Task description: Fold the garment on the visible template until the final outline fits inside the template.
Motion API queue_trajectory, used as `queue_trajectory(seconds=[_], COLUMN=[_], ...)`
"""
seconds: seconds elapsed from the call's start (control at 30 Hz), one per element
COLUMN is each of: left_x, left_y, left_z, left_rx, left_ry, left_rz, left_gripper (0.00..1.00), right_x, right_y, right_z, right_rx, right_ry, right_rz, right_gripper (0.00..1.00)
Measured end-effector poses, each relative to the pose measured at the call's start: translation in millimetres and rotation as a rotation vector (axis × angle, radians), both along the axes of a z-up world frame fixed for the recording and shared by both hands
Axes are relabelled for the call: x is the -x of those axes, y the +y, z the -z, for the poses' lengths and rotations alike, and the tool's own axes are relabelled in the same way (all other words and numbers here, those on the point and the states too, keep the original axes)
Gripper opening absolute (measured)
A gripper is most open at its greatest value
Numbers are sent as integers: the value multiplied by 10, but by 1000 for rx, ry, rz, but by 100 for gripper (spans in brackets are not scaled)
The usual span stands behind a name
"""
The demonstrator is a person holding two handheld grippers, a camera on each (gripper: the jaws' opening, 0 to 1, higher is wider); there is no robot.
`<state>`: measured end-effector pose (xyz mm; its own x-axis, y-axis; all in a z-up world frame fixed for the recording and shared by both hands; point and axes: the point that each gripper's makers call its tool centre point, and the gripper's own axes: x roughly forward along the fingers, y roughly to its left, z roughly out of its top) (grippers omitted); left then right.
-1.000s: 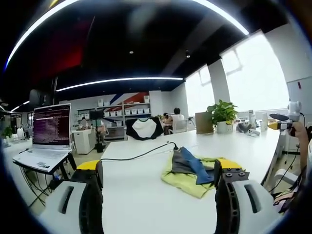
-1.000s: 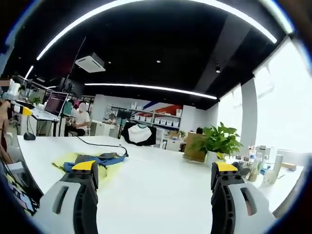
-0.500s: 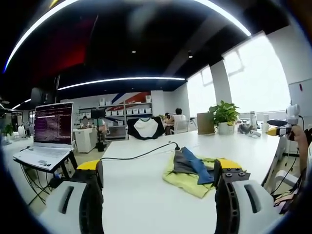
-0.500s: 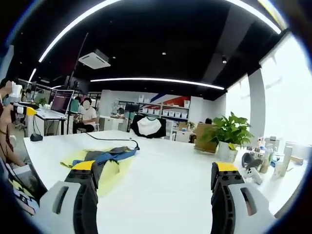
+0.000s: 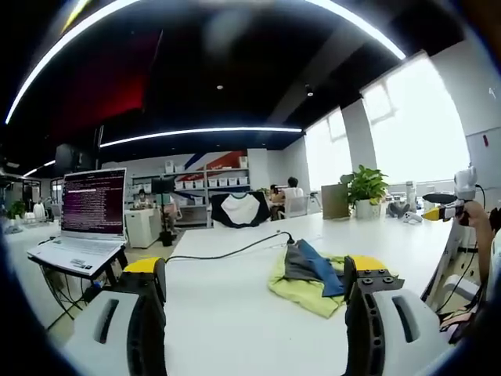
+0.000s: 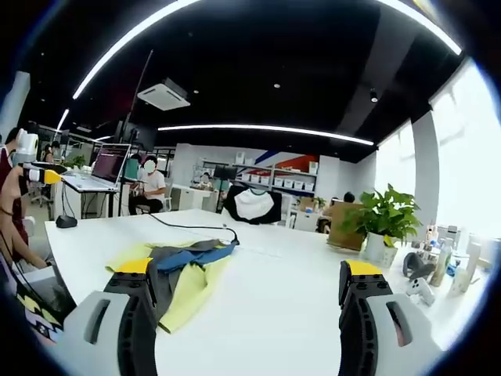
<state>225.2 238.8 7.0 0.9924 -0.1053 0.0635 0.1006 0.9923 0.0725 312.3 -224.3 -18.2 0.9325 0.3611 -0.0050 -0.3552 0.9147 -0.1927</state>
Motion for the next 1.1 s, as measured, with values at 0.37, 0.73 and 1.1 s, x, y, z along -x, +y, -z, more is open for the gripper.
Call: queue_trajectory(seconds=[0.37, 0.73, 1.1], left_x=[25, -6, -18], left_y=[26, 34, 101], left_z=[-58, -31, -39], left_rx=[-2, 2, 35], left_ry=[-26, -17, -27], left_rz=[18, 19, -9], left_gripper=[100, 99, 100], right_x=[-141, -215, -280], right_y=[520, 921, 1146], right_z=[27, 97, 185], right_rx=[26, 11, 12], right_ry=[51, 86, 127], right_rz=[-97, -185, -204], right_gripper=[99, 99, 97])
